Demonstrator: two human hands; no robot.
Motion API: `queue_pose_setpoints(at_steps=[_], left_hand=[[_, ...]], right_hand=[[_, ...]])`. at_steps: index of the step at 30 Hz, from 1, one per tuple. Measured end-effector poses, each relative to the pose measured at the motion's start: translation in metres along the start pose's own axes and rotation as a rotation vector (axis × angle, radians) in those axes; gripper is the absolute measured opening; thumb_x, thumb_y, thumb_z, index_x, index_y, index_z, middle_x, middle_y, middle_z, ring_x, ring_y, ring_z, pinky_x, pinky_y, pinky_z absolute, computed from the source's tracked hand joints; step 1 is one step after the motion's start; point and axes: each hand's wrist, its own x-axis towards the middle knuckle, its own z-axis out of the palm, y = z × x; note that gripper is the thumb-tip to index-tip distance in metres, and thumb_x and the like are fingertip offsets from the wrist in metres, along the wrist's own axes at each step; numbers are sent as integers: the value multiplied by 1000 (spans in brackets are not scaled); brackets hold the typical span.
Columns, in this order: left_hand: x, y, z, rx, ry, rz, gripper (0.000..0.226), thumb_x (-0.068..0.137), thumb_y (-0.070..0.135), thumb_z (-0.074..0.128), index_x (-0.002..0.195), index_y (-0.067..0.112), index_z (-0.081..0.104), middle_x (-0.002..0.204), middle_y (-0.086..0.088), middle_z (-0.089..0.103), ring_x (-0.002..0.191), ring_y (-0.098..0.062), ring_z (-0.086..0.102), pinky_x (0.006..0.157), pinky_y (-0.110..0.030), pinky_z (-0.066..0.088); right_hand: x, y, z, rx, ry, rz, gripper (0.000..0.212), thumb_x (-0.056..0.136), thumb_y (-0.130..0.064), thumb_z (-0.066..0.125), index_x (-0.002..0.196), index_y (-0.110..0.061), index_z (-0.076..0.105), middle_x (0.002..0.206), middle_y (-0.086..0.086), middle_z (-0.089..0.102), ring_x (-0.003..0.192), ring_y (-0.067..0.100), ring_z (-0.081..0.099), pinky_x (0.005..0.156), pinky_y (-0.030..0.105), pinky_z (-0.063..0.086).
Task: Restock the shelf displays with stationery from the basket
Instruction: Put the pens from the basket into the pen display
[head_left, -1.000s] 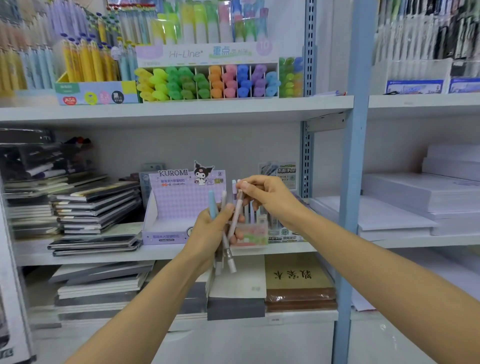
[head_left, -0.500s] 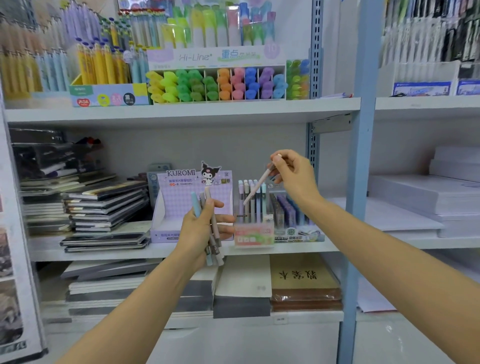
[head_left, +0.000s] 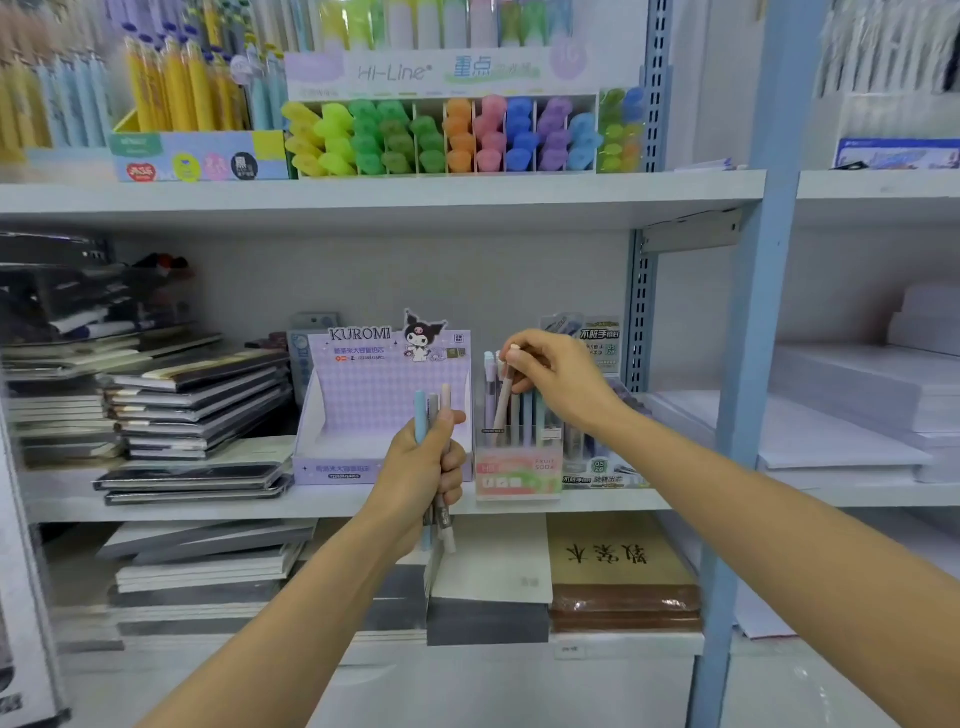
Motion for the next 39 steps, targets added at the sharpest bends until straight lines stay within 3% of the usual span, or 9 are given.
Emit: queue_pose_setpoints(at_steps=[10,14,18,22,25,27,29,34,39], left_hand=[[6,-6,3,26,-61,-1,30,100,36,47,117,11,49,56,4,44,44,-9,34,42,-22,36],[5,-7,3,22,-75,-10,25,101,34,47,108,10,46,56,4,47,42,-9,35,41,-21,36],[3,-4,1,31,-79,-13,26,101,33,46,92,9,52,57,2,51,41,-9,37,40,-21,36],[-1,0,-2,67,-78,30,31,102,33,45,93,11,63,59,0,55,43,-12,43,41,-23,37],[-5,5,0,85,-94,50,33,102,34,45,93,10,66,60,-1,58,44,-13,47,42,-23,40],[-10,8,4,103,-115,57,35,102,35,45,95,9,67,62,-3,61,45,-15,52,44,-24,43],[-16,11,10,127,-139,67,37,101,36,44,101,7,66,70,-7,69,53,-19,63,50,-26,51],[-24,16,10,111,-92,36,34,102,31,44,108,5,65,93,-15,75,83,-25,73,64,-28,58],[-30,23,5,57,-33,-20,29,98,32,52,99,9,69,75,-7,71,49,-11,54,38,-17,34]], right_hand=[[8,5,9,-34,-79,13,15,98,-8,52,100,-3,65,83,9,69,77,18,69,69,25,59],[4,4,16,-30,55,-14,9,94,-9,59,102,-10,59,80,6,69,69,17,68,64,27,59],[0,4,25,-152,100,-33,5,87,-9,68,90,-6,67,84,6,66,75,20,65,75,39,56],[-3,-5,20,-272,120,-26,19,92,-23,63,106,-13,70,97,2,54,83,13,52,80,28,45],[-13,-19,15,-83,31,-26,21,94,-28,60,108,-15,70,93,-8,63,73,3,53,71,20,43],[-22,-27,14,78,-139,9,19,94,-25,61,101,-11,72,69,-20,64,57,-2,52,56,11,41],[-27,-31,10,168,-208,30,17,93,-19,63,94,-4,72,59,-17,61,50,-2,51,51,9,40],[-32,-39,-13,491,-42,153,13,94,-8,57,98,4,63,78,10,67,63,13,64,62,21,56],[-38,-40,-40,656,125,216,10,93,-6,58,97,3,63,83,18,68,65,19,69,62,22,58]])
